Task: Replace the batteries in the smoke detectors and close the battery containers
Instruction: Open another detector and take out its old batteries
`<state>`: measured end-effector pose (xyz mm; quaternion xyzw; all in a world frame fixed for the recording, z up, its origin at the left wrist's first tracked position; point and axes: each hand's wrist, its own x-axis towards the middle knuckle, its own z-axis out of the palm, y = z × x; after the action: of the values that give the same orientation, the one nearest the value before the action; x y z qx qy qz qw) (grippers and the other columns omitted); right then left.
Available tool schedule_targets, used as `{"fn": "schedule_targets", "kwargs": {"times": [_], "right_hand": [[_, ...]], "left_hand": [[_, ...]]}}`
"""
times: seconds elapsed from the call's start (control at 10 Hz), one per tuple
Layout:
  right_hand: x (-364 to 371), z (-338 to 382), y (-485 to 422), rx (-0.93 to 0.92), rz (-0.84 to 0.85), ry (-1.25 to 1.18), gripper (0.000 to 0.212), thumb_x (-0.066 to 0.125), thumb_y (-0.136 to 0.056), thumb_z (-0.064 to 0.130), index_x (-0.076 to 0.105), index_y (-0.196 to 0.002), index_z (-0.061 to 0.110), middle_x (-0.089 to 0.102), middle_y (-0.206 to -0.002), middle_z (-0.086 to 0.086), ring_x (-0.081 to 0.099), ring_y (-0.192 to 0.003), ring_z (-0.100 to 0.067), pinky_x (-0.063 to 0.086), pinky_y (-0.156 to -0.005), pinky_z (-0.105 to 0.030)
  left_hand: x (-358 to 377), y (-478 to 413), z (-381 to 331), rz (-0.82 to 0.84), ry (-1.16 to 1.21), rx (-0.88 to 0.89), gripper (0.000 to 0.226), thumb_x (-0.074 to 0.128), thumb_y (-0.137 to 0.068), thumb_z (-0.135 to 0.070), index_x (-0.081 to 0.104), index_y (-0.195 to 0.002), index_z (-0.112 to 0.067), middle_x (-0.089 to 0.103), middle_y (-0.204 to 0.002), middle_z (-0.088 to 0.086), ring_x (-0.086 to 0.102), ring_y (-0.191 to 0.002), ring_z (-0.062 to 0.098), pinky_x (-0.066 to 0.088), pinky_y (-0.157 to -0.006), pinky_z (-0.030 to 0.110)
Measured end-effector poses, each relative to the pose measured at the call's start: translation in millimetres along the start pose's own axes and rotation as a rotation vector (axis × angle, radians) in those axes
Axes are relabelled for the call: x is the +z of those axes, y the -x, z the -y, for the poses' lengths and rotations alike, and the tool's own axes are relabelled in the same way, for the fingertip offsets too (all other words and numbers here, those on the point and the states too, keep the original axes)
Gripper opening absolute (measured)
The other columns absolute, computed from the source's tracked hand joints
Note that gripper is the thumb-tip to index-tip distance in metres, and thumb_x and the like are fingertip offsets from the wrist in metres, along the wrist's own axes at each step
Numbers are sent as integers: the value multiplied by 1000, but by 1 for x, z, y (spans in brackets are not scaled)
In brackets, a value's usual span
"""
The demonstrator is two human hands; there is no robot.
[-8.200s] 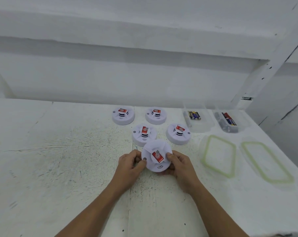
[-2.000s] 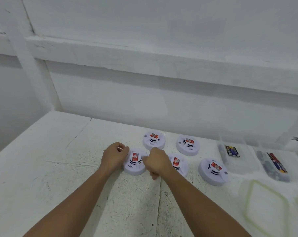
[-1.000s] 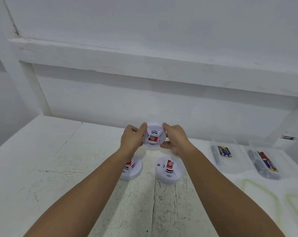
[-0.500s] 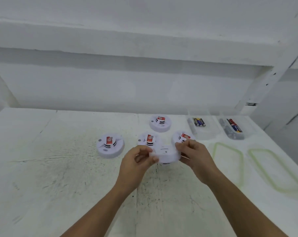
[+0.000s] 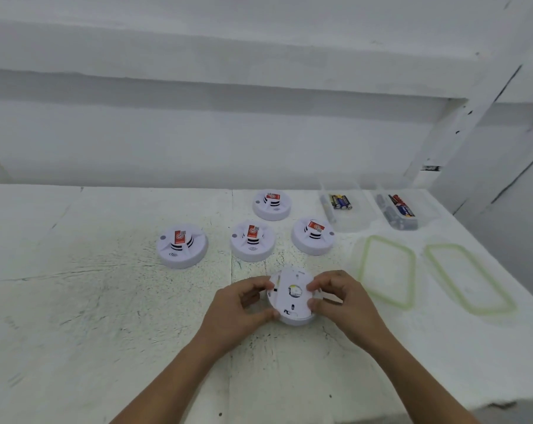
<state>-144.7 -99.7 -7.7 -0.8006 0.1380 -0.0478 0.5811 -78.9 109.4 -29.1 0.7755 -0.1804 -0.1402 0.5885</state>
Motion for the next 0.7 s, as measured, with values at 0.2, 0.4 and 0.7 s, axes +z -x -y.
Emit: {"fn": "schedule_targets", "kwargs": {"times": [0.2,0.4,0.7], "right_hand": [[-5,5,2,-245,95,387,21,73,-78,13,74,-89,31,51,-115,17,54,-105,-1,50,-84,-19],[-10,15,-1,-374,255,661,23,70,-81,31,69,-103,31,46,-129,21,41,-121,0,31,-101,-17],[-5,21,-3,-451,383,797,24,56,-93,23,57,-116,15,39,-146,5,25,-138,-7,18,-106,-14]], "left_hand": [[-3,3,-15,118,-362,-32,81,87,-49,-57,46,-119,-50,43,-129,-34,23,-126,-5,25,-112,34],[10,-2,-16,194,-467,71,109,70,-34,-76,34,-131,-38,40,-122,-33,9,-104,-42,3,-115,38],[22,-12,-8,207,-525,64,122,65,-34,-84,24,-138,-36,44,-124,-32,41,-113,-14,1,-113,39]]}}
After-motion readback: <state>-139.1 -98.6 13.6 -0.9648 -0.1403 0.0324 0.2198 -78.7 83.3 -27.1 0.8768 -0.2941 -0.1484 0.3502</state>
